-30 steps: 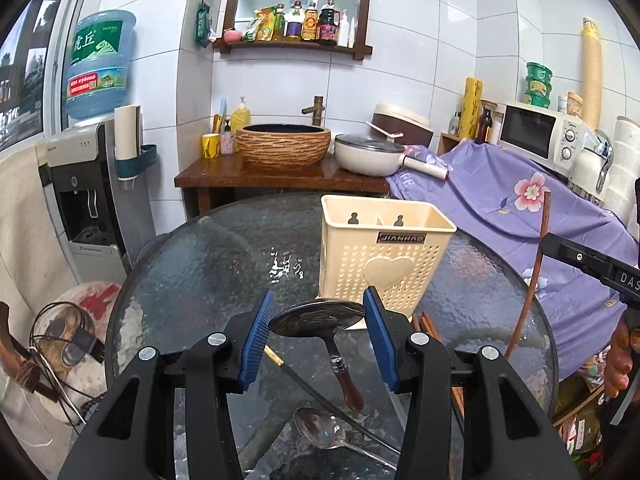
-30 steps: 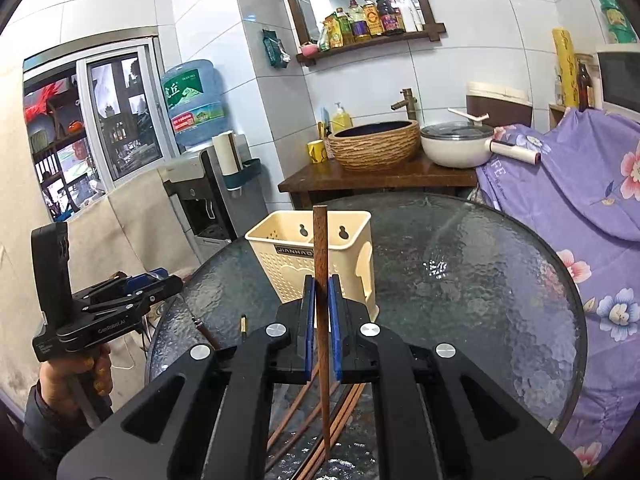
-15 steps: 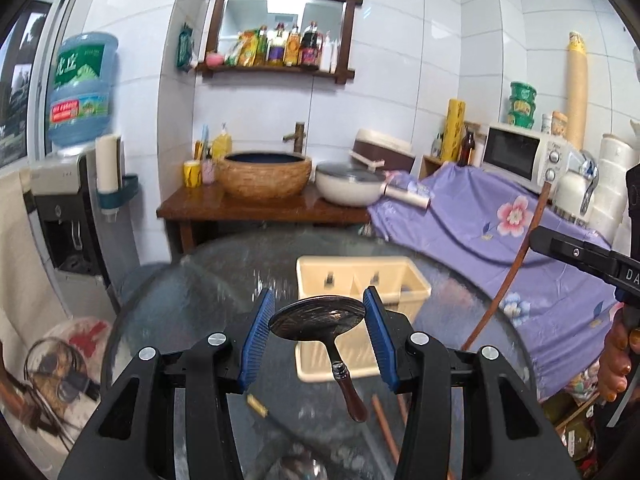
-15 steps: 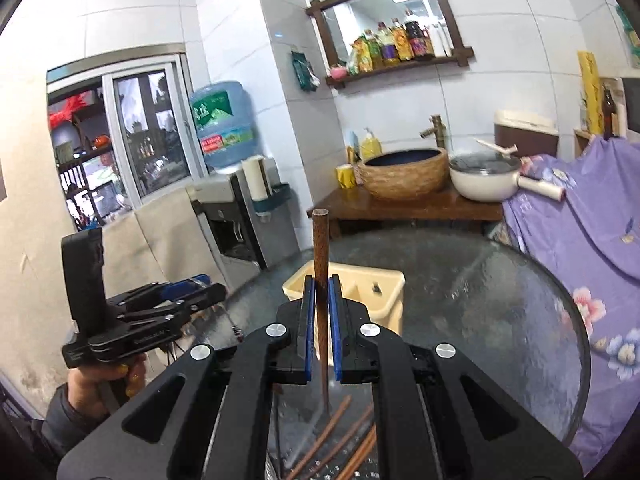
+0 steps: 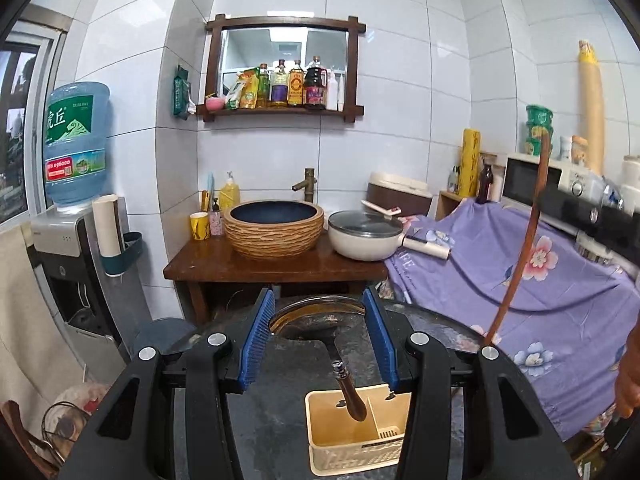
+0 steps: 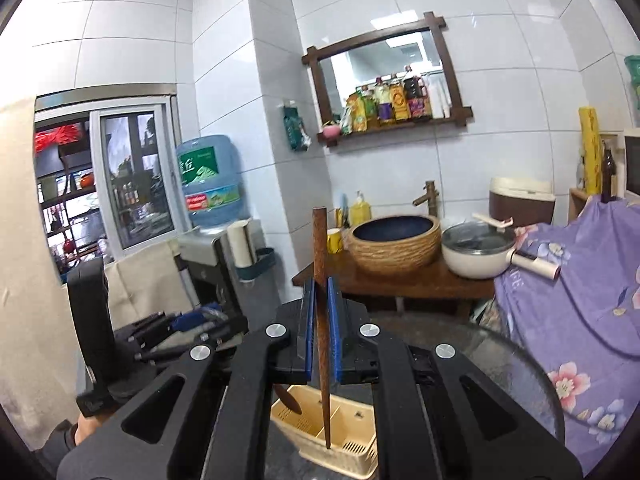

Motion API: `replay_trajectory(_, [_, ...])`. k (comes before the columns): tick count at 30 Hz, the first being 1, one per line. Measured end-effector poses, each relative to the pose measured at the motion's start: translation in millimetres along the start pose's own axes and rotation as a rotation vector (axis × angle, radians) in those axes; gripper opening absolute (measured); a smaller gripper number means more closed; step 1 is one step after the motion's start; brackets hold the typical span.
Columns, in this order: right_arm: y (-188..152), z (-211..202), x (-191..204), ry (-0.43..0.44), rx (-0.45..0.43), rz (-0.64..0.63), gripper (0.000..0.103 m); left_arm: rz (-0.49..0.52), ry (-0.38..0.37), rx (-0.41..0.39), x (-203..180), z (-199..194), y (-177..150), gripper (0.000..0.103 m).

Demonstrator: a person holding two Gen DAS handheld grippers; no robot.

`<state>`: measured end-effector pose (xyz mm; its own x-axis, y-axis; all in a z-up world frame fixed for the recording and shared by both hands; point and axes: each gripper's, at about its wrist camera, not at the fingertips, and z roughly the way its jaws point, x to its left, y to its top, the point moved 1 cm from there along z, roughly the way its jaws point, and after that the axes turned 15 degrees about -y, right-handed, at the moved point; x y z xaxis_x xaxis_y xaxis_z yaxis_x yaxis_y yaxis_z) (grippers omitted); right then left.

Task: Organize utensils
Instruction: 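Lower the spoon and chopstick into the holder and open both tools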

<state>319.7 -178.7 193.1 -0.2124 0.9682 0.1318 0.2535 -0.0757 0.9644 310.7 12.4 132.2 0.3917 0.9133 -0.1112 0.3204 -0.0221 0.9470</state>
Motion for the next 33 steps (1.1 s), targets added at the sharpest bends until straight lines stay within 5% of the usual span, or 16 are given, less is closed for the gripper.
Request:
replay_trajectory(16, [-106.0,74.5,-12.6,-0.045,0.234,0.018,0.008,0.023,0.014,0.199,0.2,59.1,-82.9,0.045])
replay_trajectory(33, [-129.3,81.5,-26.6,-0.070,0.275,0.060,0.012,0.038,0.008,0.246,-4.4,71.6,-107.7,0.046])
